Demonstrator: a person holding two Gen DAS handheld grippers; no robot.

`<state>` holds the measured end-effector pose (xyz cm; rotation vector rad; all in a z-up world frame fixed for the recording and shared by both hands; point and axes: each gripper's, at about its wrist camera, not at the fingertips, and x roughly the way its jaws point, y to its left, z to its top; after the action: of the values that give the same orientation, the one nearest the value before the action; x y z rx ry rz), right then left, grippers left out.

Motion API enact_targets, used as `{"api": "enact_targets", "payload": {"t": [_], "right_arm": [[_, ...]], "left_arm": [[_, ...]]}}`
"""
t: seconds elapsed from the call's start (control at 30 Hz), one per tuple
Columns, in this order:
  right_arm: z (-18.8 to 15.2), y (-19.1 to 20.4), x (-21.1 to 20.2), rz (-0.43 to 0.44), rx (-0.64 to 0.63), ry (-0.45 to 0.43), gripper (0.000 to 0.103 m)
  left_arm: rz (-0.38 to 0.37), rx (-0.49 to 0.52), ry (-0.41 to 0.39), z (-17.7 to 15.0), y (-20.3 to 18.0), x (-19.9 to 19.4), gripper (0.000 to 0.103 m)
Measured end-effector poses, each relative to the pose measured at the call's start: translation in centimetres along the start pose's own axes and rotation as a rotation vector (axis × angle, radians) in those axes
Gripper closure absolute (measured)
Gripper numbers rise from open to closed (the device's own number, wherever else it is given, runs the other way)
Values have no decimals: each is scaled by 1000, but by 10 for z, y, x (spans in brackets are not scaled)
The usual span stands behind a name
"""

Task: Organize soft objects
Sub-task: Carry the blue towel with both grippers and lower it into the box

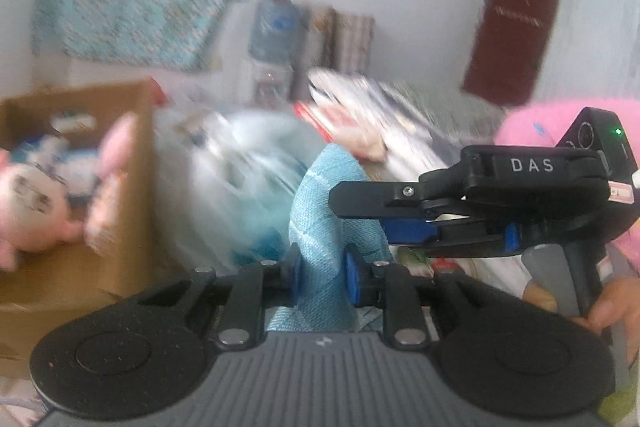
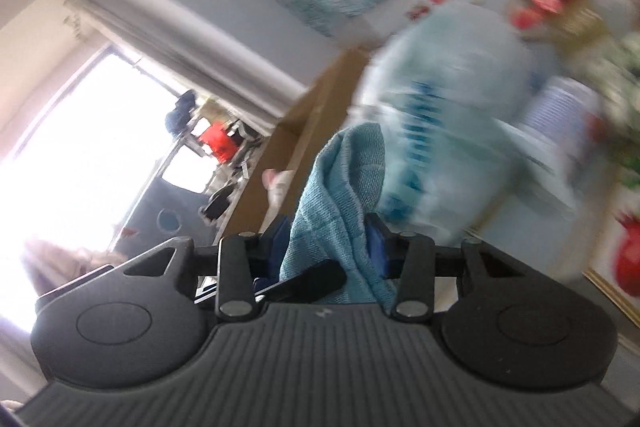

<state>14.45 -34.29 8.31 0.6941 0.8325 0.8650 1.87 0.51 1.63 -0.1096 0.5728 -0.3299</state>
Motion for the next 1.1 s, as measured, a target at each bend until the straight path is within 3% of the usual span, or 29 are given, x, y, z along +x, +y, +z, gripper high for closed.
{"api": "enact_targets", "payload": {"t": [0.2,0.37,0.5,0.7,0.87,0.97,1.1], "right_arm": [[34,67,63,88,-143,102,62],[64,116,155,164,-199,260,60],[69,139,233,154,-185,395,60],[38,148,324,37,-180,565,60],[15,141,360,-24,-175,643,60],[6,137,374,-43,-168,673,60],[-7,134,389,-84,-180,711,62]], "left_arm": [[141,-35,-104,27,41,-42,80],[308,-55,-114,52,96,-66,80],[411,-111,-41,65,149,-71,80],[507,-161,169,60,213,-48,79],[583,-118,259,51,231,-36,73],[594,-143,288,49,238,-37,70],[611,-141,281,47,237,-45,53]]}}
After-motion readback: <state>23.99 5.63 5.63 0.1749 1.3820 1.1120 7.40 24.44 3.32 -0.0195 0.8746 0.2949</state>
